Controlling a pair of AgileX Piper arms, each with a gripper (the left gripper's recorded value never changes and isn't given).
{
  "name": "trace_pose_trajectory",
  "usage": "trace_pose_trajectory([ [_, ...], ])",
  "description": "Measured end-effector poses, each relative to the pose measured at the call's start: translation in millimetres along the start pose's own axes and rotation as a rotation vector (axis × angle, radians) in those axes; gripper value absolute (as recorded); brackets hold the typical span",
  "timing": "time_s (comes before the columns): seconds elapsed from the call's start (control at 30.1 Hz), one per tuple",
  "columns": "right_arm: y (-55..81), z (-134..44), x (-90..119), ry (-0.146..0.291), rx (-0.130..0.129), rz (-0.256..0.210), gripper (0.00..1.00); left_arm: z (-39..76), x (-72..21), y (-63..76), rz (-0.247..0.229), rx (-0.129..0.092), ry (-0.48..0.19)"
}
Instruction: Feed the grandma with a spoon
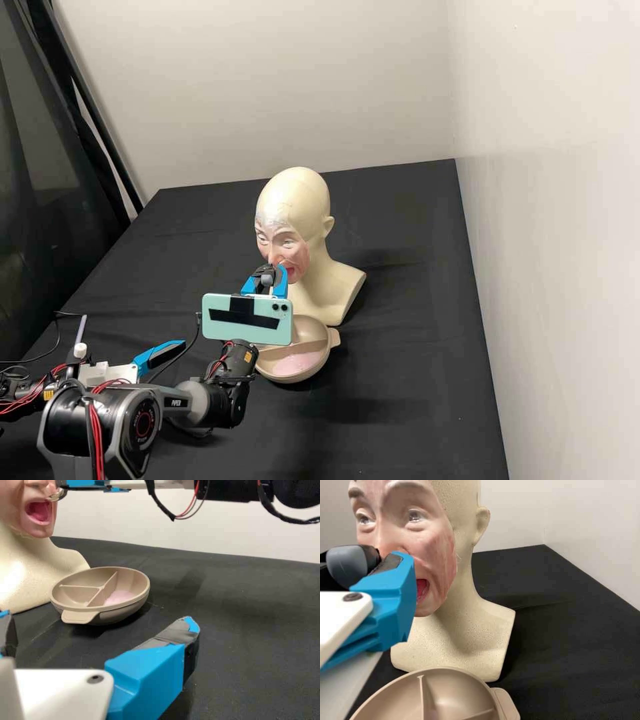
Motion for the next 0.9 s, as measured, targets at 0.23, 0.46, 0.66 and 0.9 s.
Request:
trace_pose_trajectory([
  [0.23,-4.3,5.8,-5.9,0.003,0.017,0.003,0.00,-0.1,0.0,0.0,0.000,-0.001,0.001],
  [0.46,-3.6,5.0,-7.1,0.020,0.026,0.017,0.00,0.5,0.0,-0.1,0.003,-0.004,0.010],
  [0.66,-3.6,5.0,-7.1,0.020,0.026,0.017,0.00,3.4,-0.2,-0.6,0.018,0.031,0.055],
  [0.9,-3.6,5.0,-7.1,0.020,0.026,0.017,0.00,6.1,-8.2,2.7,0.149,-0.034,0.018],
])
